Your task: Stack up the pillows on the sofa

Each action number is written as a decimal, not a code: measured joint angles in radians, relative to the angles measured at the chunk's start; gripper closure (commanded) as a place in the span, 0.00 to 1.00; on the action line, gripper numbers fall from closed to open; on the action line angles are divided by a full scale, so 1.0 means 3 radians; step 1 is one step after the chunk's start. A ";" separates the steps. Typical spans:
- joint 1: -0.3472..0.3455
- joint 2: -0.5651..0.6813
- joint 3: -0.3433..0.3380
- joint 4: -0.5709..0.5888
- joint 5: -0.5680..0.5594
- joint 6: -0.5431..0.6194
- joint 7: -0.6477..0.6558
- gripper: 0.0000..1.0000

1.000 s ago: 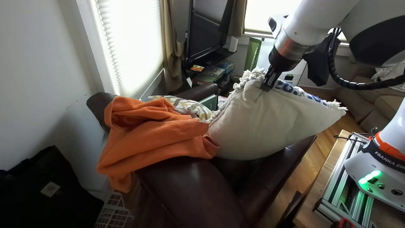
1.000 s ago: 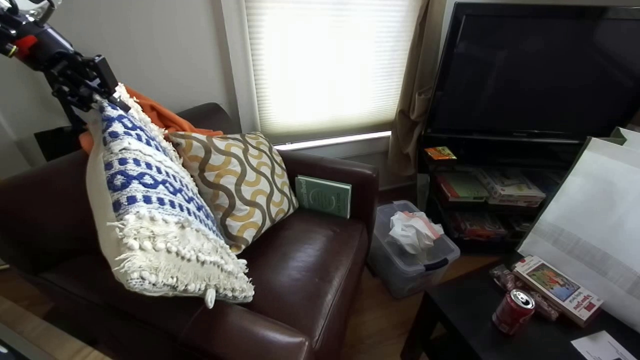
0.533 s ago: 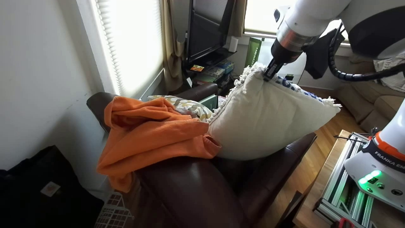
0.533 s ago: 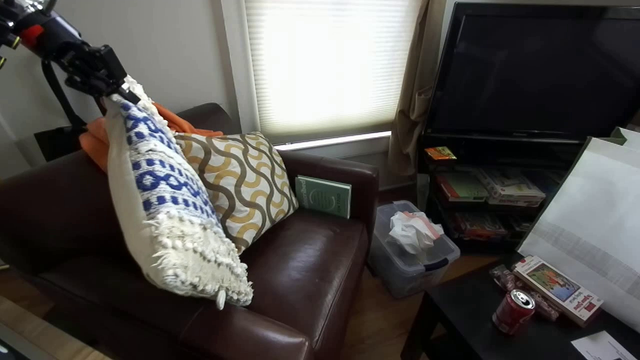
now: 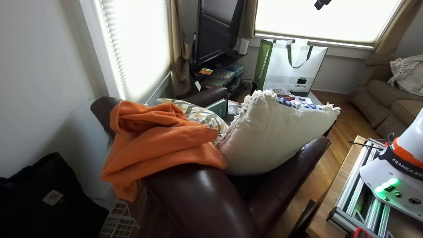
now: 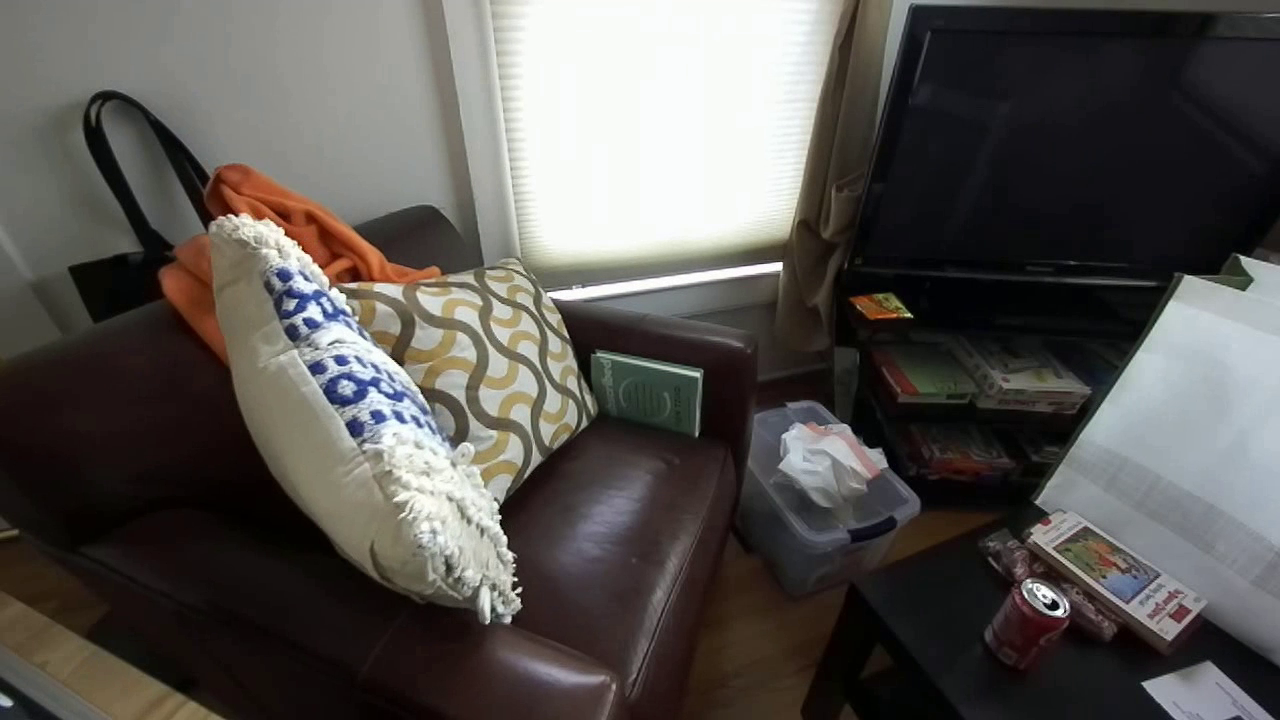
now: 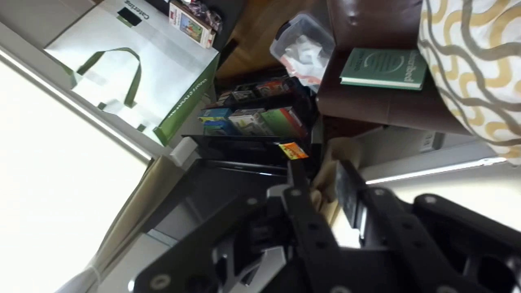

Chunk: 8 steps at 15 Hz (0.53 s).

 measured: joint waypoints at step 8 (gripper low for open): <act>-0.0146 0.0061 -0.0427 -0.0199 0.0297 0.0410 -0.0731 0.00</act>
